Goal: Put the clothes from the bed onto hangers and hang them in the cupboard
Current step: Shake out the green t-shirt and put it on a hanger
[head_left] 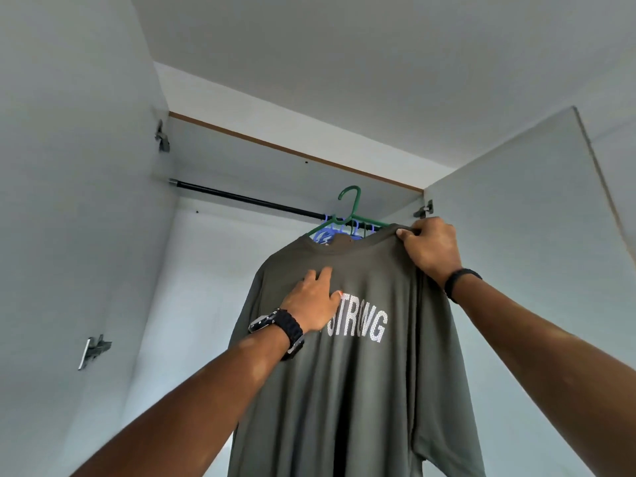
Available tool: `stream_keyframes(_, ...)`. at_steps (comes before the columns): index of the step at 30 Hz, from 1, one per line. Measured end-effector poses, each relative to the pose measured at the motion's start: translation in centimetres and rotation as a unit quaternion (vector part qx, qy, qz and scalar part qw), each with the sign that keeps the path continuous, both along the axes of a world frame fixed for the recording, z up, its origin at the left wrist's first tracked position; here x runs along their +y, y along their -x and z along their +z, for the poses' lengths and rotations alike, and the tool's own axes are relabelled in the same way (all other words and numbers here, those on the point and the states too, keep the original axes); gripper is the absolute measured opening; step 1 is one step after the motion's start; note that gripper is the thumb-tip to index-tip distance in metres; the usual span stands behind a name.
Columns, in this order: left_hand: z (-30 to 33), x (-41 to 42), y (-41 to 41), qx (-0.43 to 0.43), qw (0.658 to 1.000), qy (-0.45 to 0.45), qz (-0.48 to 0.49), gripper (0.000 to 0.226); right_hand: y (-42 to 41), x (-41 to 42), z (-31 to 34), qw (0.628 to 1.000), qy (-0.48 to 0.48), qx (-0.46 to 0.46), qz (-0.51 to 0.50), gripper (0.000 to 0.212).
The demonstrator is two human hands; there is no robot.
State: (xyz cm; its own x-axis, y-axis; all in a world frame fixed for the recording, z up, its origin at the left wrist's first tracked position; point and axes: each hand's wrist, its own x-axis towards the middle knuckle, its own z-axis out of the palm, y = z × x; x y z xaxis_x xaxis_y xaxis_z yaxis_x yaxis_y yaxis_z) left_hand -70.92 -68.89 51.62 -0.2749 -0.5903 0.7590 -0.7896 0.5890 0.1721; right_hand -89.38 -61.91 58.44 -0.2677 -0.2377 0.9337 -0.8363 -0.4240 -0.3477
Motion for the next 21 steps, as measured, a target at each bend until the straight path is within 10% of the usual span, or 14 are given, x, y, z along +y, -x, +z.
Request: stream_keyframes(21, 12.2, -42.8, 4.7, 0.030, 0.996, 0.081, 0.005, 0.063, 6.2, -42.6, 10.8, 0.998, 0.054, 0.004, 0.035, 0.037)
